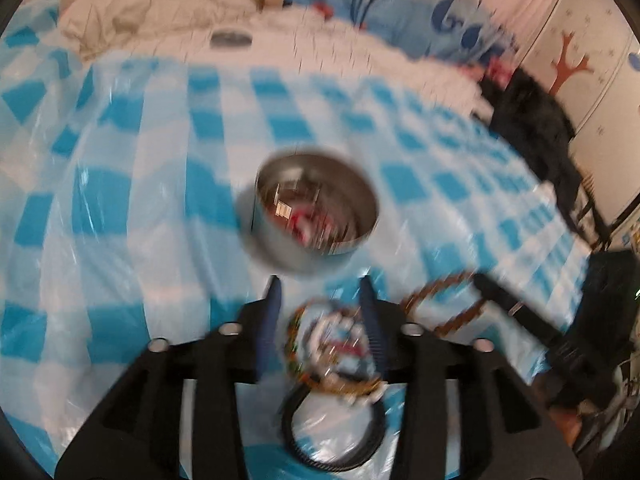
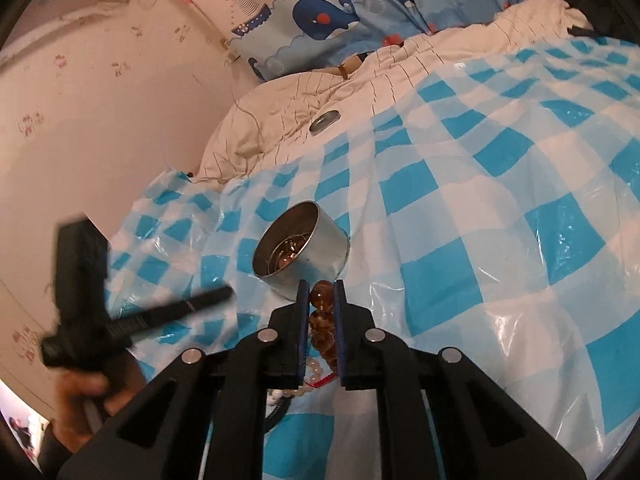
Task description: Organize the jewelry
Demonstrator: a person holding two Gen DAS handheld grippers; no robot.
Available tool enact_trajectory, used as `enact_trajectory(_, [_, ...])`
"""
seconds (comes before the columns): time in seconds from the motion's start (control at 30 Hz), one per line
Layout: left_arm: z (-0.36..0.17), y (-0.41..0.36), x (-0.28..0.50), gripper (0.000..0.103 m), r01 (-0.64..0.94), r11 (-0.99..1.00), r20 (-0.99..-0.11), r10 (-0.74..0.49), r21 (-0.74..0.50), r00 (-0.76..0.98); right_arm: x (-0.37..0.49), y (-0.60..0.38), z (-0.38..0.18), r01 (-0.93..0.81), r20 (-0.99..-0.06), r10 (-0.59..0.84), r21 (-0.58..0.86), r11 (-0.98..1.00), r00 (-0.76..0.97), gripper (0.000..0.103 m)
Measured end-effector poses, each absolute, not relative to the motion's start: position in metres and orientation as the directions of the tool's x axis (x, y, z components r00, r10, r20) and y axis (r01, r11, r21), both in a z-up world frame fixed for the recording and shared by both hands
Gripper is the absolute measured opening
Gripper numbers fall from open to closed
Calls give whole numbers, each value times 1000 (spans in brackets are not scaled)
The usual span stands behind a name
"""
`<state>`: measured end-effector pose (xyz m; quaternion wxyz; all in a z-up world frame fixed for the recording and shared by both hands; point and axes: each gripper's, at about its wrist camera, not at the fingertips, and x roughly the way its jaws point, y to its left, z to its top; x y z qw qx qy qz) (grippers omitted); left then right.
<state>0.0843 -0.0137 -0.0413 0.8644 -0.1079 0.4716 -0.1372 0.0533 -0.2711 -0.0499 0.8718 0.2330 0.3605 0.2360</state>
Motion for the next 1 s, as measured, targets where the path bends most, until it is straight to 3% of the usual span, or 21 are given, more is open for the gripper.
enact_trajectory(0.3, [-83,-20,86,45,89,968,-838,-249,-235,485,52,-269,-53,-243,-527,585,580,778,617,12])
enact_trajectory(0.53, [-78,-20,86,45,75,977,-810,-209,-201,548,53,-268,-56,-239,-532,590,585,775,607,12])
enact_trajectory(0.67, [-80,-30,89,36,86,994,-830,-106,-70,547,54,-267,-58,-237,-535,593,590,772,602,12])
enact_trajectory(0.83, [-83,-57,80,34,197,977,-834,-41,82,550,55,-267,-60,-235,-538,596,593,770,596,12])
enact_trajectory(0.93, [-83,-57,79,34,213,975,-840,-59,68,540,55,-267,-60,-237,-538,596,592,770,595,12])
enact_trajectory(0.97, [-84,-55,79,31,207,977,-844,-66,55,533,55,-267,-60,-237,-539,596,591,771,596,12])
enact_trajectory(1.0, [-83,-51,81,21,192,981,-849,-68,40,524,54,-267,-60,-236,-538,596,591,771,596,12])
